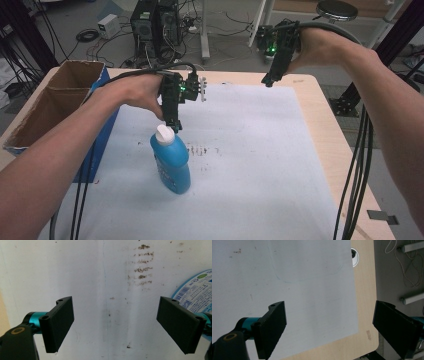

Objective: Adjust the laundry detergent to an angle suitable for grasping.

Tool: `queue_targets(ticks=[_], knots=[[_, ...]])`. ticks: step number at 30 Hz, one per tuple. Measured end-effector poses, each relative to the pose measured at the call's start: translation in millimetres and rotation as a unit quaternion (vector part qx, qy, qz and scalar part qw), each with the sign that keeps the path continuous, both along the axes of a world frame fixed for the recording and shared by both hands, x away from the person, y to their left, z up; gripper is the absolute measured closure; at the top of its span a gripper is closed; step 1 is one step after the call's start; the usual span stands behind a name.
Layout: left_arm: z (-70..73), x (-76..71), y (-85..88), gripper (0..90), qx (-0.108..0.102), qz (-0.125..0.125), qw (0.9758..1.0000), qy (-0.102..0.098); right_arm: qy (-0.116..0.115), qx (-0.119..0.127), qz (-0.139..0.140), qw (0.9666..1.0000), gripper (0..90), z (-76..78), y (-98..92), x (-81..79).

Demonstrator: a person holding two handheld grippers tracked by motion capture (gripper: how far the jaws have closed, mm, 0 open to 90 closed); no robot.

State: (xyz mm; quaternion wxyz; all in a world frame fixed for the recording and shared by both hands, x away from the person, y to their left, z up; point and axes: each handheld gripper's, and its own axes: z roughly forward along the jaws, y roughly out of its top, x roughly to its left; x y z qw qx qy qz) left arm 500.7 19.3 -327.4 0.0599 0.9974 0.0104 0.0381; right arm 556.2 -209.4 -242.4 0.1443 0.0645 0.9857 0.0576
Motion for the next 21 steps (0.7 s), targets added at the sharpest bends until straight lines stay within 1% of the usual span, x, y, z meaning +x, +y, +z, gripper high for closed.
queue_targets(ticks=[4,9,15,21], knots=[[3.0,0.4,1.4,14.4,-0.01,0.002,0.9999,0.001,-0.001,-0.008,0.001,1.0,11.0,-0.4,-0.5,-0.9],[3.3,0.2,0.6,14.4,-0.008,-0.003,1.0,0.002,-0.003,-0.01,0.001,0.9999,10.9,-0.3,-1.0,-1.1],[5.0,-1.1,0.5,14.4,-0.007,0.004,1.0,-0.004,-0.001,-0.009,0.004,1.0,11.0,-1.8,0.0,0.9],[5.5,0.5,1.7,14.4,-0.006,0.007,1.0,-0.001,0.0,-0.014,0.004,0.9999,11.0,-4.9,0.4,2.4]])
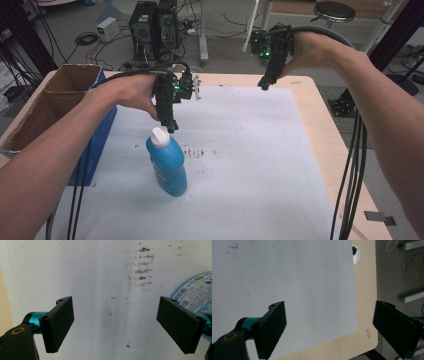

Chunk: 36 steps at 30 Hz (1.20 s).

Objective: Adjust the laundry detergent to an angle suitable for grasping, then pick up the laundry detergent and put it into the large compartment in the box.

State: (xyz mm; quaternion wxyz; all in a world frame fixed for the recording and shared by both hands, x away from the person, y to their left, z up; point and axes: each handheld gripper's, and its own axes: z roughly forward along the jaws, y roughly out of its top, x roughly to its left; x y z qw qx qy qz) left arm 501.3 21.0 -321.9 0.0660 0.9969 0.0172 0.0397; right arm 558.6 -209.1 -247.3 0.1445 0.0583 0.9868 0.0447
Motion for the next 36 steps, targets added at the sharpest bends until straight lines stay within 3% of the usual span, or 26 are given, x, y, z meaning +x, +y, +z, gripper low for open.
queue_targets(ticks=[6,13,18,25,32,36], knots=[[-3.3,0.3,-1.1,14.4,0.003,-0.002,1.0,0.001,0.001,-0.005,-0.001,1.0,11.0,-1.2,-0.9,0.4],[4.0,-1.1,4.0,14.4,-0.004,0.0,1.0,-0.008,-0.001,-0.001,0.001,1.0,11.0,1.3,-1.6,-1.4],[11.1,-3.5,14.3,14.5,0.002,-0.002,1.0,-0.009,-0.002,-0.002,0.001,1.0,11.0,2.0,-1.8,-2.9],[21.2,-12.6,28.5,14.4,0.001,-0.02,0.9997,-0.009,-0.004,-0.009,-0.001,1.0,11.0,2.2,-1.1,-4.2],[30.0,-26.1,38.9,14.5,0.014,-0.04,0.999,-0.016,-0.006,-0.013,0.006,0.9999,11.0,2.2,2.3,-7.0],[36.2,-36.2,41.7,14.5,0.012,-0.064,0.9977,-0.018,-0.007,-0.014,0.005,0.9999,11.0,3.7,3.1,-8.8]])
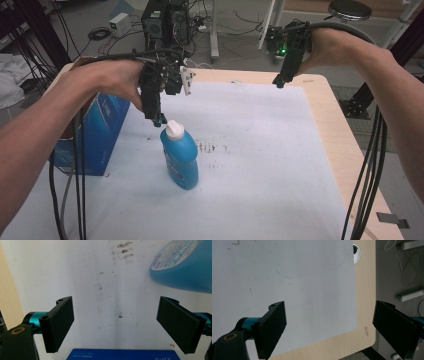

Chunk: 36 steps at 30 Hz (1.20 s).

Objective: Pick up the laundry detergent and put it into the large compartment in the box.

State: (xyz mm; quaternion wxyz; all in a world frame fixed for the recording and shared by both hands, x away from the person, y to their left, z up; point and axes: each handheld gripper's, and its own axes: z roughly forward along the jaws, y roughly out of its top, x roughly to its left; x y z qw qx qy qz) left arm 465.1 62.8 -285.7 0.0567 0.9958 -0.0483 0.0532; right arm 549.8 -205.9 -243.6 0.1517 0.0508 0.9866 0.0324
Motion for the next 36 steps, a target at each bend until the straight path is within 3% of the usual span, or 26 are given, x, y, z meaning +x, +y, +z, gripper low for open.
queue_targets(ticks=[9,15,19,30,32,35,36], knots=[[4.9,-21.9,3.5,14.6,0.003,-0.048,0.9988,0.007,-0.003,-0.003,0.006,1.0,11.0,0.9,0.4,-3.2],[5.8,-35.0,2.5,14.6,0.015,-0.091,0.9957,0.009,-0.004,-0.006,0.005,1.0,10.9,0.6,-0.4,-4.5],[6.4,-42.9,-2.2,14.6,0.021,-0.124,0.9921,0.006,-0.004,-0.009,0.009,0.9999,11.0,-0.6,1.9,-5.2],[7.2,-57.9,-16.6,14.6,0.004,-0.2,0.9797,0.007,-0.006,-0.004,0.017,0.9998,11.0,1.4,3.4,-6.7],[7.8,-58.7,-20.8,14.6,0.013,-0.217,0.9761,0.007,-0.005,-0.004,0.013,0.9999,11.0,1.4,2.0,-6.6],[5.4,-62.0,-24.7,14.6,0.006,-0.218,0.9759,0.015,-0.005,-0.003,0.013,0.9999,11.0,2.0,-0.3,-6.6],[5.8,-62.3,-26.3,14.7,0.012,-0.227,0.9738,0.015,-0.005,-0.003,0.013,0.9999,11.0,2.2,-1.0,-6.6]])
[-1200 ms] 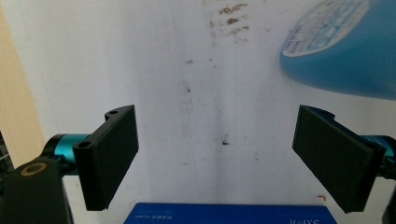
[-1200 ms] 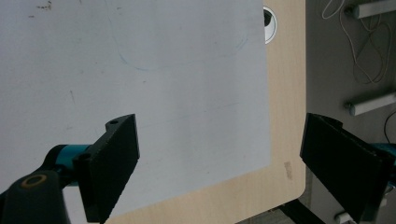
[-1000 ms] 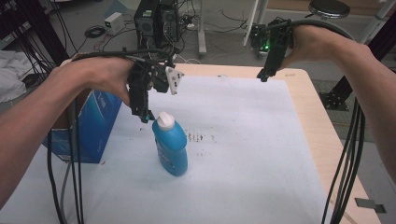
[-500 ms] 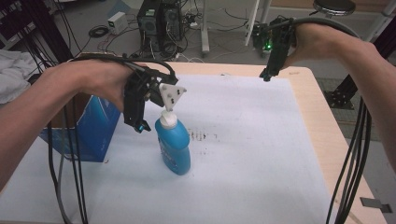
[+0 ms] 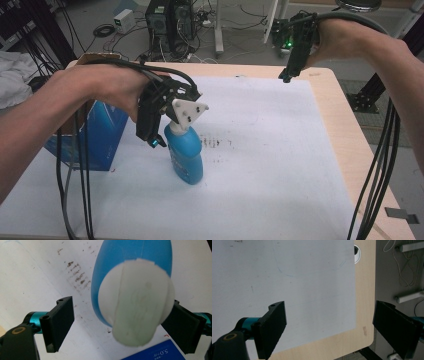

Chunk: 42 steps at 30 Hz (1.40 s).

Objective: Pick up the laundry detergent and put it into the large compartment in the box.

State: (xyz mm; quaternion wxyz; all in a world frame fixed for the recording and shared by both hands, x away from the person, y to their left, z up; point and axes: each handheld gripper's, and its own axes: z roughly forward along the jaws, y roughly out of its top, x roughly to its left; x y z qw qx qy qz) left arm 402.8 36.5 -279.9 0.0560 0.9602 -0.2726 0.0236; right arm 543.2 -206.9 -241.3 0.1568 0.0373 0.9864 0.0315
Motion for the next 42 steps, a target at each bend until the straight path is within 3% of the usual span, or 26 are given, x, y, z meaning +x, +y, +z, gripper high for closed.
queue_targets(ticks=[4,11,25,32,42], knots=[[-1.2,-2.5,-6.3,14.7,0.01,-0.023,0.9997,-0.002,0.001,0.0,-0.004,1.0,11.0,0.6,-2.0,-0.2],[-1.1,-5.5,-11.9,16.4,0.01,-0.042,0.9991,0.004,0.002,0.001,-0.004,1.0,11.0,2.0,-3.1,-1.6],[-4.5,-4.6,-16.4,21.0,0.022,-0.054,0.9983,0.006,0.001,-0.001,-0.006,1.0,11.0,2.4,-4.1,-2.1],[-4.3,-7.3,-20.0,23.7,0.018,-0.057,0.9981,0.016,0.001,-0.004,-0.005,1.0,11.0,1.5,-4.9,-1.5],[-4.9,-6.4,-20.3,29.2,0.031,-0.061,0.9974,0.02,-0.001,-0.003,0.001,1.0,10.9,1.9,-2.3,-3.0]])
